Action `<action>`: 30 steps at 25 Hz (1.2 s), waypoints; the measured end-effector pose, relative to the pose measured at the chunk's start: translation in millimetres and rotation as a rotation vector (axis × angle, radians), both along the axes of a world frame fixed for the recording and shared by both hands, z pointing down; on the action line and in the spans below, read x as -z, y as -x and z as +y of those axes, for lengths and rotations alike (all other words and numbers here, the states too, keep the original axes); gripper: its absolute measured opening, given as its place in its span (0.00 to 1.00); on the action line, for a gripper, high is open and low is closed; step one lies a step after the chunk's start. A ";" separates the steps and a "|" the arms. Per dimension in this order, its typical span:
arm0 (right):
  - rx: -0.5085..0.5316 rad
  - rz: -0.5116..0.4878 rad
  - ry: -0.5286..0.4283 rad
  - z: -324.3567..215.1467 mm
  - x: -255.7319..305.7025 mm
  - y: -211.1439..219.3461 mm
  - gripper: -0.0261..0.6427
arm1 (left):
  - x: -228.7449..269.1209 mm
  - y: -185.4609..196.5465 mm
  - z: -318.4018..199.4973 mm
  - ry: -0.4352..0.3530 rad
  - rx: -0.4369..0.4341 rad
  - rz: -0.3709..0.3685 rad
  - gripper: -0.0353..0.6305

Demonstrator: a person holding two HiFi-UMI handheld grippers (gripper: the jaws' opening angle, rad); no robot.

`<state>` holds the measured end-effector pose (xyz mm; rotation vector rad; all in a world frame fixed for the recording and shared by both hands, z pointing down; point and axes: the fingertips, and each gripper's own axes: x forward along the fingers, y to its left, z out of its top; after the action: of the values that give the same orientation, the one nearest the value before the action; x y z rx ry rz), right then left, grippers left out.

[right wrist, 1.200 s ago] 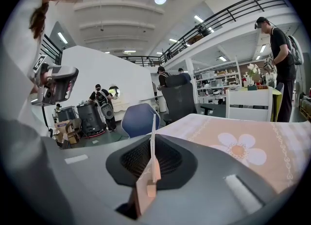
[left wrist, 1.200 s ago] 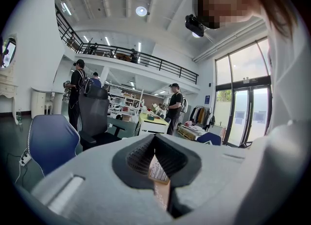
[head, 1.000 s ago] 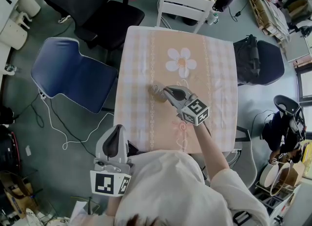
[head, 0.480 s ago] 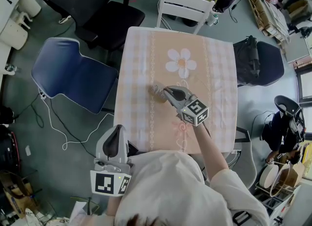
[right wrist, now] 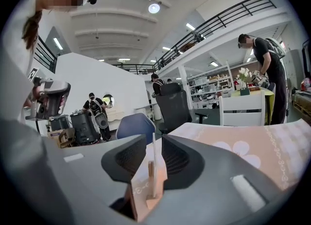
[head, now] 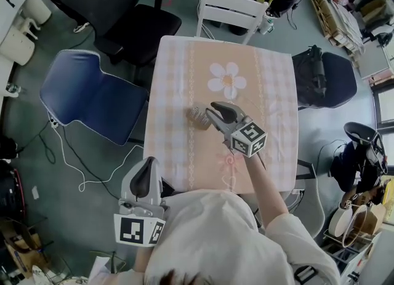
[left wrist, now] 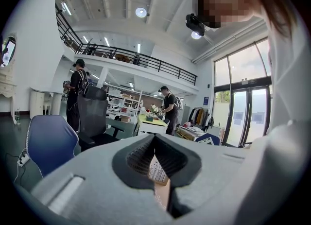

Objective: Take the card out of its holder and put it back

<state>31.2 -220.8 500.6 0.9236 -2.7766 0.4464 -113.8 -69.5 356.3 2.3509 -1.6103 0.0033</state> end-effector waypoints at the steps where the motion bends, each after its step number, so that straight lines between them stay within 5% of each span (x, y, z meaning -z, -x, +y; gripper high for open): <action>1: -0.013 -0.007 -0.015 -2.5 7.4 -1.1 0.19 | 0.5 -0.7 0.4 -0.002 -0.004 0.001 0.05; 9: -0.128 -0.092 -0.188 5.1 110.1 -11.5 0.04 | 7.9 -5.1 1.2 -0.029 -0.047 0.003 0.05; 18: -0.325 -0.095 -0.271 85.9 185.7 -57.6 0.04 | 14.6 1.7 2.3 -0.064 -0.068 -0.001 0.05; 30: -0.439 -0.080 -0.160 182.6 165.7 -78.4 0.04 | 23.0 12.6 13.0 -0.101 -0.061 -0.007 0.05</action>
<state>109.6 -38.1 334.9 1.5979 -2.7000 0.3277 -126.4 -56.4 333.3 2.4778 -1.5764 -0.0591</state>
